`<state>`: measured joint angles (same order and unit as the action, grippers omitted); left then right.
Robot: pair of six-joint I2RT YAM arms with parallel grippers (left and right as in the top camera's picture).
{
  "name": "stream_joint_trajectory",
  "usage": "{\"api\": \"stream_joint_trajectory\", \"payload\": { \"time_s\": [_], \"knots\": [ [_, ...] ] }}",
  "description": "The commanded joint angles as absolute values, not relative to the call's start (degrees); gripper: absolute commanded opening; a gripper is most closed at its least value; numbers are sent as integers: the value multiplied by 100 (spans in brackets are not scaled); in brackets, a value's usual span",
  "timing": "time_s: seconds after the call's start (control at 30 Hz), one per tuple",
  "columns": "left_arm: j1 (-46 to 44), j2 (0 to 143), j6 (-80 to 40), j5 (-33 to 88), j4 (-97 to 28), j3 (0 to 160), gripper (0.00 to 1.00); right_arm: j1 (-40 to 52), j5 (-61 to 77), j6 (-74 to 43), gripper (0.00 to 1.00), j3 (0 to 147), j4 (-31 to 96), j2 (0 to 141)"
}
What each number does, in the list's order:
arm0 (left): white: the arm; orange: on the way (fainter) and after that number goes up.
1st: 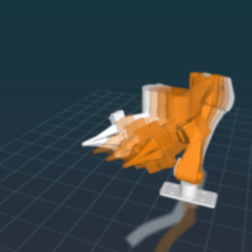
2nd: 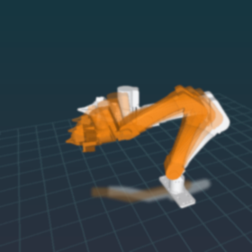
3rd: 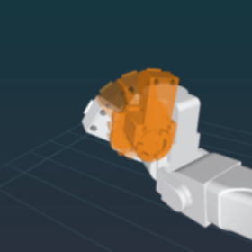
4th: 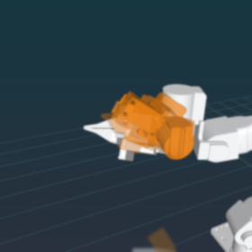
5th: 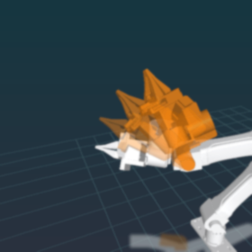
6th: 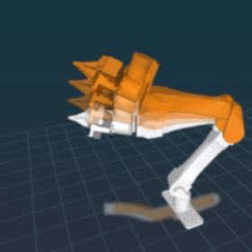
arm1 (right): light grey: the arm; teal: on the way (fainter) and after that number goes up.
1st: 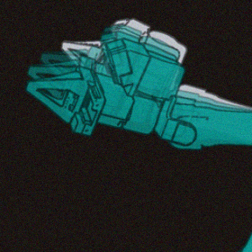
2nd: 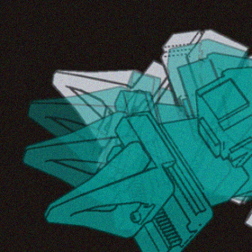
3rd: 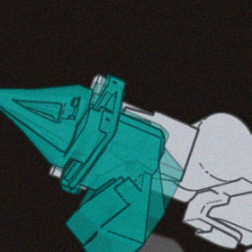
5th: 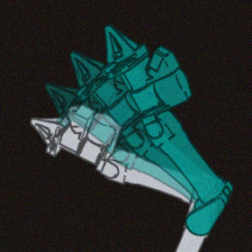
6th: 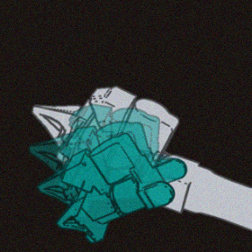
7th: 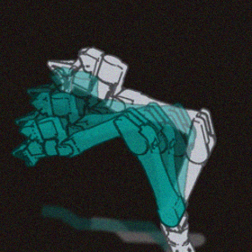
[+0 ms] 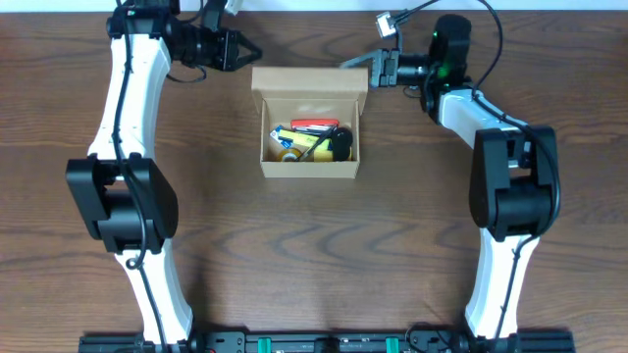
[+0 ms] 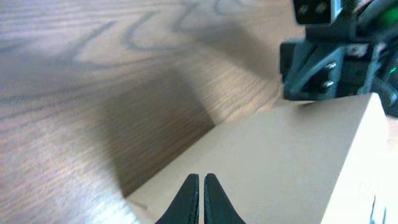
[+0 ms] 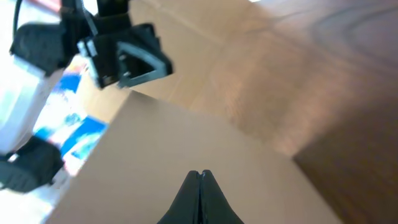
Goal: Pack container
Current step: 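Push the lid forward with both grippers to close the box, then press down on the closed lid with both grippers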
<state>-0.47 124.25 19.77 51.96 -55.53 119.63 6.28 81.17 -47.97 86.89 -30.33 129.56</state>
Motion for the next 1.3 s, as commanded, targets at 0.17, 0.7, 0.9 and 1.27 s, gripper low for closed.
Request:
{"api": "stream_joint_trajectory", "payload": {
  "time_s": [0.17, 0.7, 0.9, 1.27],
  "knots": [
    [-51, 12243, 3148, 4779, -6497, 12018, 6, 954, 8941, -4845, 2, 8733, -2783, 12825],
    [-244, 12243, 3623, 4285, -7041, 12018, 6, 502, 5168, -5417, 2, 8733, -2633, 12825],
    [-268, 12245, 3323, 4239, -7000, 12018, 6, 145, 3236, -5015, 1, 8908, -2381, 12822],
    [-279, 12243, 2808, 4237, -7179, 12018, 6, 425, 1664, -2545, 2, 11695, 1835, 12682]
  ]
}}
